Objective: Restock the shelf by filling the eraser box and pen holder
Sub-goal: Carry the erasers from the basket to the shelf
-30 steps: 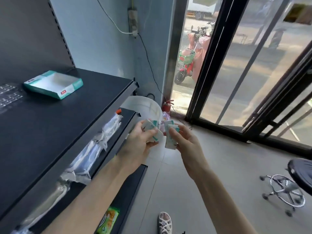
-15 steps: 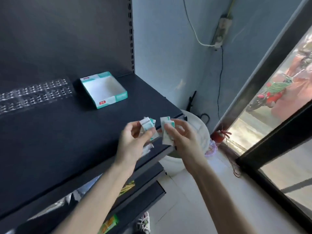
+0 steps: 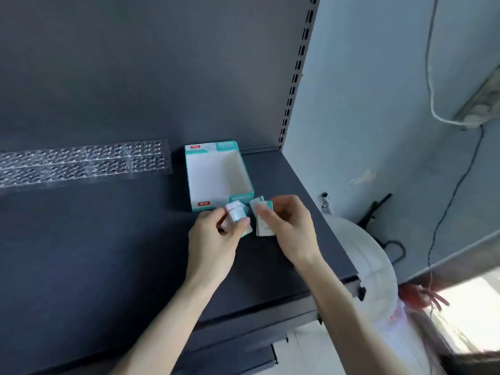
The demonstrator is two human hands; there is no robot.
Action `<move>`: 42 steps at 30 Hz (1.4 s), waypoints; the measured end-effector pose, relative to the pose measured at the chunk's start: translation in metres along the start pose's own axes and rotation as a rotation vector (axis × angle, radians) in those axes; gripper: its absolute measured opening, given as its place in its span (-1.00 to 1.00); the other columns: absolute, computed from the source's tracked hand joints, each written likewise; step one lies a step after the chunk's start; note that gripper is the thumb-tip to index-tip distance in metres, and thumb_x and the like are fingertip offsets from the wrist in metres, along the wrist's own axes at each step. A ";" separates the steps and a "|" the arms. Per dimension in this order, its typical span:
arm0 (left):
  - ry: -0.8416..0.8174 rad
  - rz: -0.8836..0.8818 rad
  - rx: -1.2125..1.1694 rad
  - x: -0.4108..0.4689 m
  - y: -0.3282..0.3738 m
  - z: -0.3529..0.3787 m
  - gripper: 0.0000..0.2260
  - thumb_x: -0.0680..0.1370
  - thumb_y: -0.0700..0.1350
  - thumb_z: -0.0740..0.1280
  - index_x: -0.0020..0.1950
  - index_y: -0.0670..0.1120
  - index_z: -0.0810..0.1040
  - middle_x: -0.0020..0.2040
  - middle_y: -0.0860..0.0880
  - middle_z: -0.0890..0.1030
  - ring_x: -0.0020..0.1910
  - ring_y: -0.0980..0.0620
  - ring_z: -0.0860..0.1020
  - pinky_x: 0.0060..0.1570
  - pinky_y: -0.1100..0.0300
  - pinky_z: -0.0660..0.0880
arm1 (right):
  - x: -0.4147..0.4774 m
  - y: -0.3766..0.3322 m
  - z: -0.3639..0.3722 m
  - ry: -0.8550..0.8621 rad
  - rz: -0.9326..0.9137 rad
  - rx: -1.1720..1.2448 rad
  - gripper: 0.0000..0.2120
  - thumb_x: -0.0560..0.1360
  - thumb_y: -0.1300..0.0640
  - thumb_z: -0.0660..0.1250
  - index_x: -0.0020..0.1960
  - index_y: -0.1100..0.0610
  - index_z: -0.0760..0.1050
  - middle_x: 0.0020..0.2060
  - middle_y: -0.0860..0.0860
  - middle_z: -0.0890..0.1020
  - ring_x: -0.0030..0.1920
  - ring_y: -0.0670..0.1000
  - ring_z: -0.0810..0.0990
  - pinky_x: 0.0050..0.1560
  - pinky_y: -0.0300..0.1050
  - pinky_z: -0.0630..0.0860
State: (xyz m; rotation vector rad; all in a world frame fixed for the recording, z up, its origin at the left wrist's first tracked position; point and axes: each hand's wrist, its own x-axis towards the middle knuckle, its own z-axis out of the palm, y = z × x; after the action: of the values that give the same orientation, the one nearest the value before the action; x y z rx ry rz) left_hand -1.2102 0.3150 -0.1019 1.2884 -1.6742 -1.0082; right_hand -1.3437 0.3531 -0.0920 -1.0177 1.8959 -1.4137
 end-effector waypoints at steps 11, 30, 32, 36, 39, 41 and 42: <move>0.228 -0.051 0.221 -0.005 0.012 0.016 -0.84 0.46 -0.01 0.44 -0.06 -0.05 0.58 -0.26 0.08 0.60 -0.26 0.05 0.54 -0.22 0.16 0.43 | 0.027 0.011 -0.006 -0.110 -0.162 -0.243 -0.77 0.46 -0.09 0.37 -0.17 0.08 0.48 -0.31 -0.12 0.54 -0.29 -0.15 0.51 -0.30 -0.36 0.38; 0.107 -0.063 0.430 -0.011 0.024 0.022 -0.75 0.59 0.02 0.24 0.07 -0.09 0.62 -0.08 -0.04 0.54 -0.13 -0.06 0.55 -0.02 0.01 0.49 | 0.023 0.017 -0.016 -0.157 -0.245 -0.169 -0.85 0.51 0.07 0.34 -0.02 0.12 0.62 -0.19 -0.05 0.67 -0.17 -0.06 0.63 -0.05 -0.01 0.58; 0.100 -0.049 0.385 -0.010 0.024 0.023 -0.76 0.59 -0.01 0.25 0.11 -0.10 0.61 -0.06 -0.04 0.53 -0.12 -0.05 0.55 -0.02 0.00 0.50 | 0.022 0.016 -0.016 -0.157 -0.259 -0.178 -0.85 0.51 0.06 0.33 -0.02 0.11 0.62 -0.21 -0.08 0.67 -0.18 -0.07 0.63 -0.07 -0.01 0.59; 0.118 -0.002 0.328 -0.009 0.022 0.029 -0.77 0.60 -0.06 0.24 0.12 -0.13 0.61 -0.05 -0.05 0.53 -0.13 -0.04 0.54 -0.05 0.04 0.49 | 0.022 0.013 -0.016 -0.149 -0.257 -0.173 -0.88 0.52 0.11 0.33 0.01 0.12 0.56 -0.29 -0.19 0.59 -0.21 -0.06 0.62 -0.09 -0.07 0.58; 0.141 0.017 0.313 -0.013 0.021 0.030 -0.77 0.61 -0.06 0.22 0.10 -0.15 0.60 -0.06 -0.07 0.56 -0.14 -0.05 0.55 -0.06 0.02 0.50 | 0.020 0.012 -0.015 -0.162 -0.273 -0.175 -0.90 0.53 0.13 0.31 -0.01 0.12 0.55 -0.24 -0.10 0.62 -0.20 -0.05 0.61 -0.10 -0.07 0.57; 0.144 0.018 0.292 -0.016 0.022 0.027 -0.78 0.61 -0.07 0.23 0.10 -0.13 0.59 -0.07 -0.04 0.61 -0.13 -0.03 0.58 -0.06 0.00 0.52 | 0.019 0.014 -0.014 -0.173 -0.315 -0.219 -0.87 0.54 0.12 0.29 0.02 0.14 0.55 -0.15 -0.03 0.63 -0.17 -0.04 0.59 -0.09 -0.06 0.55; 0.143 0.021 0.289 -0.017 0.023 0.024 -0.80 0.60 -0.07 0.23 0.11 -0.12 0.59 -0.07 -0.02 0.63 -0.12 -0.01 0.59 -0.05 0.00 0.53 | 0.019 0.015 -0.015 -0.174 -0.341 -0.254 -0.85 0.54 0.11 0.28 0.05 0.14 0.55 -0.11 -0.01 0.61 -0.15 -0.03 0.59 -0.08 -0.05 0.55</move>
State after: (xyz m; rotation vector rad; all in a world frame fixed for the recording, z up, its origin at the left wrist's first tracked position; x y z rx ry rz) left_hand -1.2373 0.3390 -0.0921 1.4875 -1.7622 -0.6610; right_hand -1.3693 0.3474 -0.1017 -1.5958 1.8672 -1.2293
